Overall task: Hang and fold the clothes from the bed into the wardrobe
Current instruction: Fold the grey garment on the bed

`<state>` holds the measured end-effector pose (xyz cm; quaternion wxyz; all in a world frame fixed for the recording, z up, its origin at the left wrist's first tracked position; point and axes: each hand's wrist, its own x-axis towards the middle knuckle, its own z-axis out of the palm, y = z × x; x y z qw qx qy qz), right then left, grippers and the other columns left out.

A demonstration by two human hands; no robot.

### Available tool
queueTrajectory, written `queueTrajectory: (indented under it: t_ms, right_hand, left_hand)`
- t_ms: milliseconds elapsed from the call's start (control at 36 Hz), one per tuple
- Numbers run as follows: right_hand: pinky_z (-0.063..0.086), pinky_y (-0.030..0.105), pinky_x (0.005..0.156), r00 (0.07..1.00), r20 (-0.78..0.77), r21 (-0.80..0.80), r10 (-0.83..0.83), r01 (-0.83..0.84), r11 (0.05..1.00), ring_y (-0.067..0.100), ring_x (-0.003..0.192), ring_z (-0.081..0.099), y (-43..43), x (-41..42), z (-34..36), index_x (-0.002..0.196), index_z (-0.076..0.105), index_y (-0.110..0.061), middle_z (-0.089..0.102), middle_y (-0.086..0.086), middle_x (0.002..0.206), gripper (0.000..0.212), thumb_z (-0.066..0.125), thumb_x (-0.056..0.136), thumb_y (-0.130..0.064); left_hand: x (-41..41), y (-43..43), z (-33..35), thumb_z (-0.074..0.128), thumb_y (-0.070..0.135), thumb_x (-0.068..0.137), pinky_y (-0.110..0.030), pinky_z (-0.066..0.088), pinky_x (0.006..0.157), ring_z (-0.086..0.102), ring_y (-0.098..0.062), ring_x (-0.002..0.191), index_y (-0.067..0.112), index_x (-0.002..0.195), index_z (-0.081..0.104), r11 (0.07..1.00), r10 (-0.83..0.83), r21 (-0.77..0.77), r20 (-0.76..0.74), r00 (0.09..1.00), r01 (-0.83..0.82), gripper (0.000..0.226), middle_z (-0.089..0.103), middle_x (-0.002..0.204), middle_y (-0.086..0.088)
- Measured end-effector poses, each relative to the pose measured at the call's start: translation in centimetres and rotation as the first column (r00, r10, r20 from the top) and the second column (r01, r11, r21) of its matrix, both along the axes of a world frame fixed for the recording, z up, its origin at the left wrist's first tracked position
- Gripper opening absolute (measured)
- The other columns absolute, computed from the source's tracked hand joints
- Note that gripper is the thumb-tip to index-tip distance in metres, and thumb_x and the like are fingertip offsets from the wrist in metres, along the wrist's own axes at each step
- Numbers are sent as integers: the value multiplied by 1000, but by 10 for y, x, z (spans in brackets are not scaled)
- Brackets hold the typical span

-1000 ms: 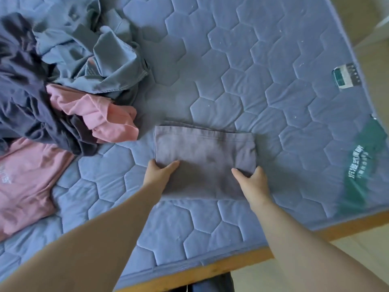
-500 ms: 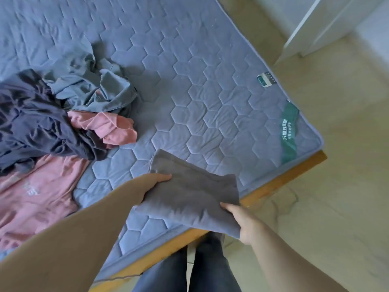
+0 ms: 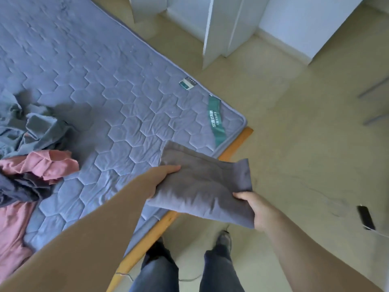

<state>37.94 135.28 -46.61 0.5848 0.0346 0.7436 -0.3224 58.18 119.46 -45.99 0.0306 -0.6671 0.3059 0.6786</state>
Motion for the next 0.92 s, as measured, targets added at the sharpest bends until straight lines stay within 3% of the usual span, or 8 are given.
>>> queueTrajectory:
  t_ms: [111, 306, 361, 472, 583, 722, 806, 917]
  right_hand:
    - [47, 33, 69, 992, 73, 20, -103, 101, 995, 27, 74, 64, 37, -50, 13, 77, 70, -5, 72, 11, 67, 19, 56, 89, -11]
    - [48, 36, 79, 971, 82, -43, -224, 228, 973, 30, 89, 64, 74, -147, 34, 98, 68, -5, 70, 14, 90, 20, 59, 90, -20]
    - [47, 36, 83, 963, 87, -63, -254, 259, 964, 28, 98, 64, 77, -171, 38, 102, 67, -11, 70, 10, 99, 27, 62, 88, -35]
    - [45, 33, 80, 965, 63, -30, -254, 256, 966, 19, 86, 64, 75, -209, 40, 91, 65, -19, 69, 1, 90, 34, 63, 82, -52]
    - [46, 34, 85, 974, -13, -38, -228, 227, 973, 22, 89, 63, 57, -239, 36, 103, 63, -20, 67, 1, 95, 38, 65, 81, -51]
    - [47, 36, 87, 961, -59, -50, -269, 267, 963, 25, 93, 63, 20, -288, 33, 107, 63, -19, 67, 5, 103, 39, 66, 81, -48]
    - [49, 36, 87, 953, -68, -68, -296, 291, 954, 24, 90, 64, -3, -317, 33, 106, 65, -17, 69, 4, 97, 36, 67, 82, -43]
    - [47, 37, 88, 952, -99, -68, -291, 285, 956, 27, 94, 62, -54, -368, 46, 111, 62, -15, 67, 7, 101, 40, 67, 83, -43]
  left_hand:
    - [-60, 24, 13, 80, 43, 66, -34, 49, 76, 63, -26, 88, 9, 99, 61, 999, -32, 4, 14, 999, 32, 52, 66, 97, -11]
    - [-174, 54, 37, 79, 41, 68, -28, 44, 55, 61, -23, 74, 10, 85, 59, 998, -43, -43, -27, 999, 42, 40, 65, 83, -9]
    - [-199, 55, 42, 80, 43, 67, -29, 45, 58, 62, -24, 77, 11, 88, 59, 997, -54, -53, -37, 998, 52, 43, 65, 86, -9]
    - [-232, 52, 47, 80, 42, 66, -34, 48, 74, 62, -26, 85, 10, 97, 61, 997, -49, -64, -46, 998, 46, 49, 66, 93, -10]
    - [-262, 35, 48, 77, 40, 71, -35, 46, 81, 59, -26, 82, 10, 90, 59, 995, -57, -90, -38, 998, 53, 40, 63, 89, -9]
    - [-316, -4, 43, 78, 40, 70, -38, 48, 86, 60, -29, 94, 8, 95, 59, 994, -47, -102, -59, 997, 41, 44, 64, 96, -11]
    - [-346, -28, 37, 78, 40, 70, -36, 46, 81, 59, -27, 83, 9, 83, 57, 995, -41, -98, -80, 996, 33, 39, 62, 87, -10]
    - [-398, -75, 47, 74, 38, 76, -31, 43, 58, 58, -25, 72, 8, 83, 57, 994, -59, -95, -126, 990, 48, 35, 62, 80, -9]
